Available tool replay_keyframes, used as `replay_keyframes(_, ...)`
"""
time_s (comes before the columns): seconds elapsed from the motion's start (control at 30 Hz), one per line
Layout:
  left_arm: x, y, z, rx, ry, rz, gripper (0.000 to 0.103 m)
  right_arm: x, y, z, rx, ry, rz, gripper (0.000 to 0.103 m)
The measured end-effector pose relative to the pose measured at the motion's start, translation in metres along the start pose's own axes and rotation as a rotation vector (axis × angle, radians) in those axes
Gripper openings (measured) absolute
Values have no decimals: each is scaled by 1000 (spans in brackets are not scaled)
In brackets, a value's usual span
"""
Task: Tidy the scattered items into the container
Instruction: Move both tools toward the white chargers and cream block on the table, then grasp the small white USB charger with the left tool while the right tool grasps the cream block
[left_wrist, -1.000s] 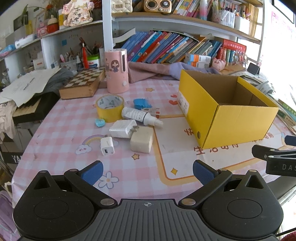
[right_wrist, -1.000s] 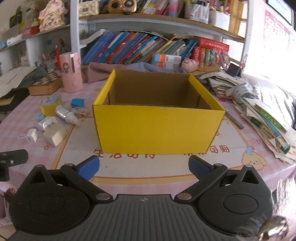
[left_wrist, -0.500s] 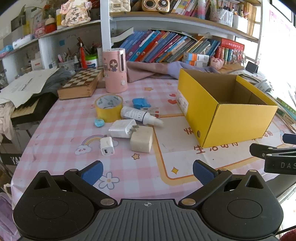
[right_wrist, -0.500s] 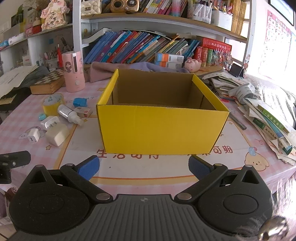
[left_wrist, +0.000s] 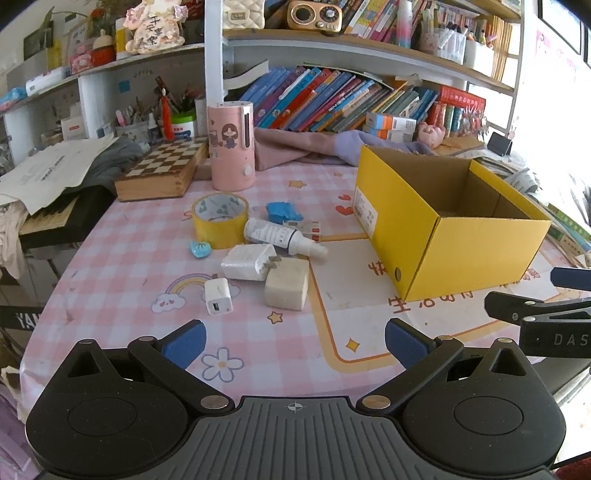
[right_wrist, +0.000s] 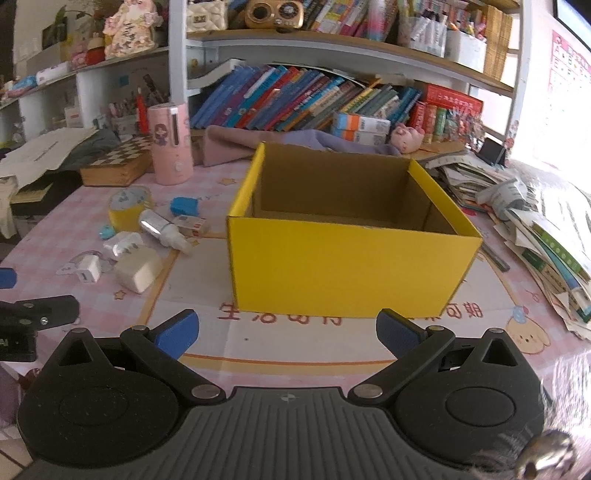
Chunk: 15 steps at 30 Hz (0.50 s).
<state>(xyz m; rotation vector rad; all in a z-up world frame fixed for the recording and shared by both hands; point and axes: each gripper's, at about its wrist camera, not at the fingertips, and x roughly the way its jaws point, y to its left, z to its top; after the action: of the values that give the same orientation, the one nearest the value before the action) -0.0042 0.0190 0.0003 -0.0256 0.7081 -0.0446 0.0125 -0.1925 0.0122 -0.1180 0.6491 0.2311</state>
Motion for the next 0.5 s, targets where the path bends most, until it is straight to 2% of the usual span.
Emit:
replay_keyframes(0.17,-2,9,-2,-16,-2,-4,103,1,10,2,-23,-6,28,103)
replay_keyframes(0.4,-5,27,-5,-57,-7,20,103,3,27,6,-54,-15,39,103)
replay_keyframes(0.5,-8,35,-7,-74,-12,35,103,4,33,8,-62,-13,69,103)
